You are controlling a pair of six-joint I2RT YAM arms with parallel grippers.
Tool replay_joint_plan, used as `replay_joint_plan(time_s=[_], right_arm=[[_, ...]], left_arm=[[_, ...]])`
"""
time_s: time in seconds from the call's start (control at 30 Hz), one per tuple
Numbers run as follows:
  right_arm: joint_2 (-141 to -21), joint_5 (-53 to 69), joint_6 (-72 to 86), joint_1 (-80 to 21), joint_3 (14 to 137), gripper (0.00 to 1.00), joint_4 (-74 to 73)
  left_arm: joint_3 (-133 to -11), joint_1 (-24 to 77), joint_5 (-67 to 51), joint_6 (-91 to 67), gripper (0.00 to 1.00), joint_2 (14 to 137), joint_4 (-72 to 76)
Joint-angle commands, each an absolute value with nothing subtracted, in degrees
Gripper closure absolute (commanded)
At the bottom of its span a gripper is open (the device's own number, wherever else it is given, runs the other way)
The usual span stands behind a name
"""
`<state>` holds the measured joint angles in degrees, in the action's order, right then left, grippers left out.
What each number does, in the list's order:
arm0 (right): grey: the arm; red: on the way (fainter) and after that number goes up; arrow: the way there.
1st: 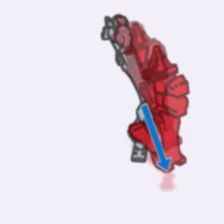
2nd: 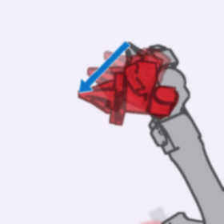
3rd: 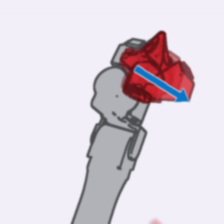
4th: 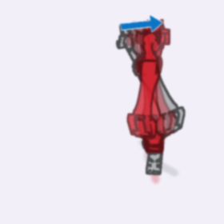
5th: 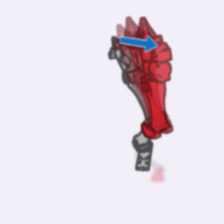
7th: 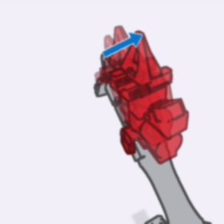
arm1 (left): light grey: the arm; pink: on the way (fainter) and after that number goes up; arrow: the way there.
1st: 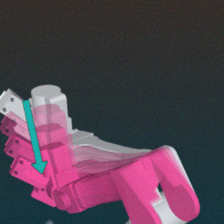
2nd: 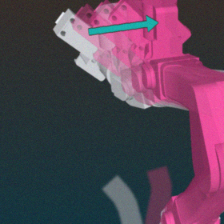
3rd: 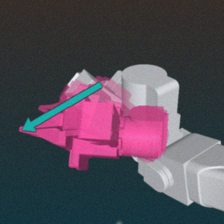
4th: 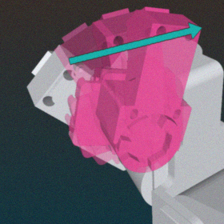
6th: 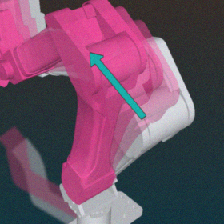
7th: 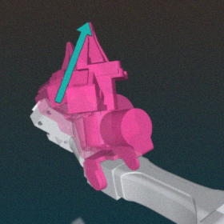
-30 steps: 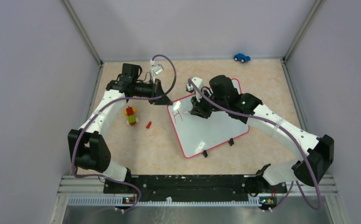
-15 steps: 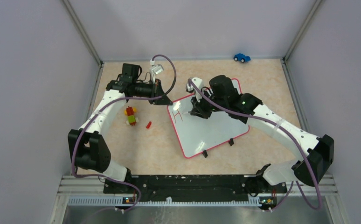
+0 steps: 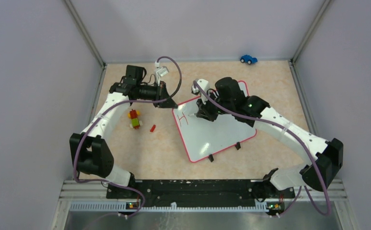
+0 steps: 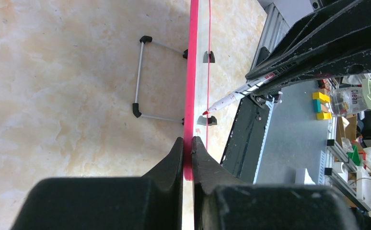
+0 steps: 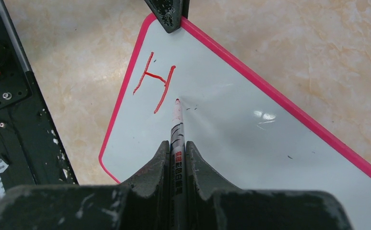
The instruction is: Write a sentence on the whiteboard
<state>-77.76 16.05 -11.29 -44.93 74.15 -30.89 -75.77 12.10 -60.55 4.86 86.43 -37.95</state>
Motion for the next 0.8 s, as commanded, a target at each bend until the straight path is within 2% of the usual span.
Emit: replay_joint_plan(time_s=[0.0,0.77], right_arm=[[-77.9,13.73,-10.2,-44.56,75.47,1.0,-28.94],[-79.9,15.73,-10.75,-45.05,75.32,1.0,-28.62]], left_arm=[[-75.32,13.88,-59.77,6.32,1.0,85.95,-39.29],[-75.23,13.89,-59.66,6.49,1.0,85.84,-39.29]])
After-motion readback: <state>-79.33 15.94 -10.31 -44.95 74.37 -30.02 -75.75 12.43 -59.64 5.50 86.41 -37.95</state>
